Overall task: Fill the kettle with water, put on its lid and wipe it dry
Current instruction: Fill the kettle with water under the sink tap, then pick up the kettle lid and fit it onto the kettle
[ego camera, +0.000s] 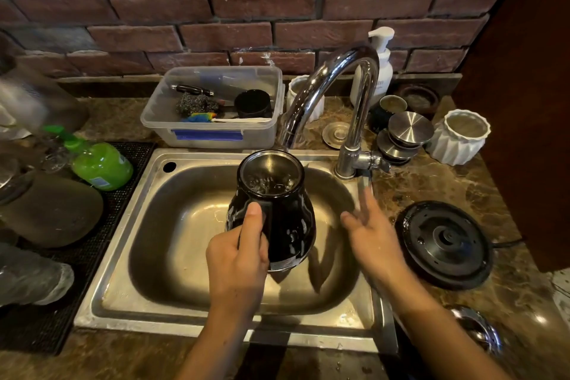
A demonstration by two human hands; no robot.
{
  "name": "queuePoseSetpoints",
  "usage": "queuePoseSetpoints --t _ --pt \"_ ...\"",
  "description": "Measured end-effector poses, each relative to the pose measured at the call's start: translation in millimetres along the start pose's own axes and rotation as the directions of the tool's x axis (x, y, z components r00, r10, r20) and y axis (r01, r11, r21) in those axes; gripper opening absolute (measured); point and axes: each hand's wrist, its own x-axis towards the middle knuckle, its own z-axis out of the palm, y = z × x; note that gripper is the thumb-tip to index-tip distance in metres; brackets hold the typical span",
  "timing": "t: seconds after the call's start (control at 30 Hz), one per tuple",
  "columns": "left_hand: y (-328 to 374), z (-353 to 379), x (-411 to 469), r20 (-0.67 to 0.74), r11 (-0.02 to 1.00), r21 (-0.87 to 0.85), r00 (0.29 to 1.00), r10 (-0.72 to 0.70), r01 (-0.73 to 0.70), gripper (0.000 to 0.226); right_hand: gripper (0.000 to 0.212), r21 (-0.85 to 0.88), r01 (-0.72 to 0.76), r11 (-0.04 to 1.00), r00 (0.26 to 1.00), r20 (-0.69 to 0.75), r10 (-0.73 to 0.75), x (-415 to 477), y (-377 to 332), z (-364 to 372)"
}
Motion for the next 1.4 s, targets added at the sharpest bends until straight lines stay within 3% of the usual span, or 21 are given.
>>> queuePoseSetpoints --t 0.17,0.33,0.63,0.97,1.2,1.4 --pt "1 -4 -9 -0.064 1.000 0.012 0.998 0.023 -0.023 0.065 0.041 0.121 -0.137 0.983 0.981 0.156 0.117 -19 21 17" --pt "6 -10 -26 -0.143 1.000 0.003 0.989 0.030 -0.030 0.067 0.028 0.229 -0.244 0.942 0.948 0.259 0.182 -43 14 34" --pt "26 -28 -66 -0.230 0.999 0.005 0.972 0.046 -0.046 0.066 0.030 0.274 -0.293 0.916 0.914 0.362 0.184 -83 -8 41" --pt "45 -54 -110 -0.228 0.994 0.052 0.968 0.109 -0.099 0.069 0.032 0.409 -0.339 0.847 0.904 0.390 0.174 -142 -26 46" --pt "46 -86 -137 -0.207 0.986 0.105 0.967 0.147 -0.127 0.071 0.032 0.380 -0.335 0.863 0.917 0.341 0.206 -188 -31 66" --pt "31 -118 -154 -0.124 0.992 0.051 0.985 0.118 -0.112 0.066 0.034 0.333 -0.380 0.863 0.919 0.242 0.311 -212 -11 97"
